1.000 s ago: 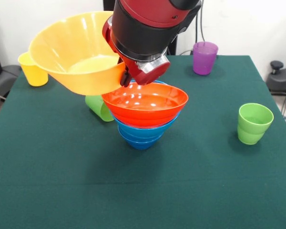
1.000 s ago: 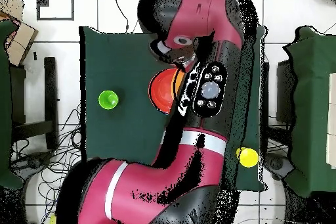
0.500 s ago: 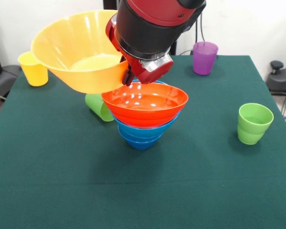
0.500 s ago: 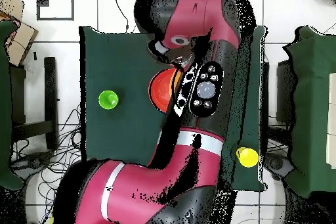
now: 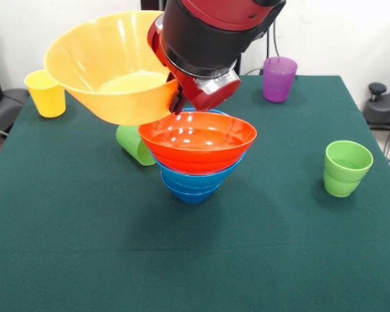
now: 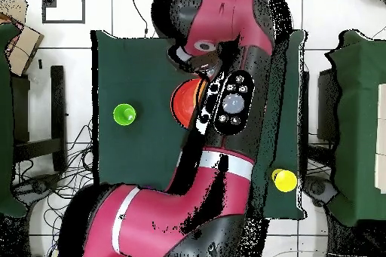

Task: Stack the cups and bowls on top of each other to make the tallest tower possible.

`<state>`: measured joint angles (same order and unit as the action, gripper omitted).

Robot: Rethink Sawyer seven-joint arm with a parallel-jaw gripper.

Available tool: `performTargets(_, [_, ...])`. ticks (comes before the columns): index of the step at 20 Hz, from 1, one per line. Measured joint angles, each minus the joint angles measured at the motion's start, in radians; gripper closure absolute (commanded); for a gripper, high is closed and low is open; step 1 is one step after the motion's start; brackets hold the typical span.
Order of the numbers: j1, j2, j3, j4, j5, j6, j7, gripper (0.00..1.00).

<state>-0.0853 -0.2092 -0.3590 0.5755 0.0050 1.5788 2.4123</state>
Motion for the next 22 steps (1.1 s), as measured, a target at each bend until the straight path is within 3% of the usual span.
performTargets(22, [0.05, 0.0, -0.032, 0.01, 0.054, 0.0, 0.0, 1.0])
